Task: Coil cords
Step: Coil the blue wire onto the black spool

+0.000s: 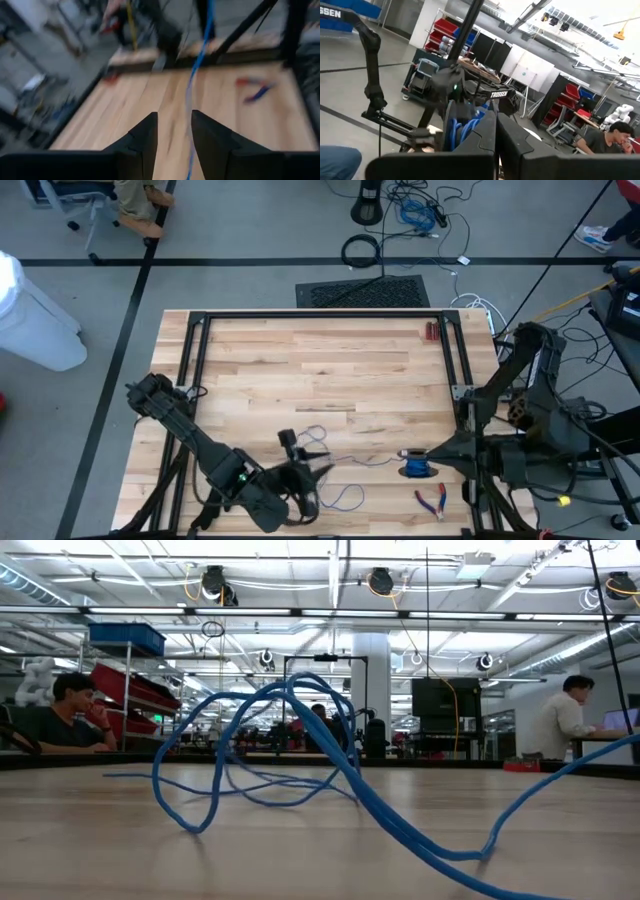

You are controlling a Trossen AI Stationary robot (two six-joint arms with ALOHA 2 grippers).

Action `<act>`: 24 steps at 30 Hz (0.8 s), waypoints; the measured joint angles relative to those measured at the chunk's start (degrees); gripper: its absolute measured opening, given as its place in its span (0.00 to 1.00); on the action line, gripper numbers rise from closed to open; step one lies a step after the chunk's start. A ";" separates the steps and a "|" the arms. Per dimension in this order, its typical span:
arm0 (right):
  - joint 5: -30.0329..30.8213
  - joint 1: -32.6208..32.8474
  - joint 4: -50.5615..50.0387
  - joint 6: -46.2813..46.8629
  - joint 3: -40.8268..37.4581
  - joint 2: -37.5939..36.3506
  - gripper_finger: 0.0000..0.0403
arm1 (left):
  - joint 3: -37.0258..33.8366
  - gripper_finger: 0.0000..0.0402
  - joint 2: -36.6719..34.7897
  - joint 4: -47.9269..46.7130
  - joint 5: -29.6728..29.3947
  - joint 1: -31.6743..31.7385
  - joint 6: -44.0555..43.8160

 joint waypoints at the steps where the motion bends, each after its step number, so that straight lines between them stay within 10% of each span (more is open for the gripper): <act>1: 0.00 0.00 0.15 0.47 0.00 -0.09 0.00 | 0.00 0.31 0.13 3.69 0.03 -0.26 3.12; 13: -0.40 -0.14 -0.36 3.67 0.02 0.07 0.00 | -0.01 0.31 5.86 32.59 2.00 -0.05 26.49; 24: 0.22 -3.91 0.70 3.93 0.02 1.68 0.00 | -0.01 0.31 8.03 35.99 1.98 2.24 28.04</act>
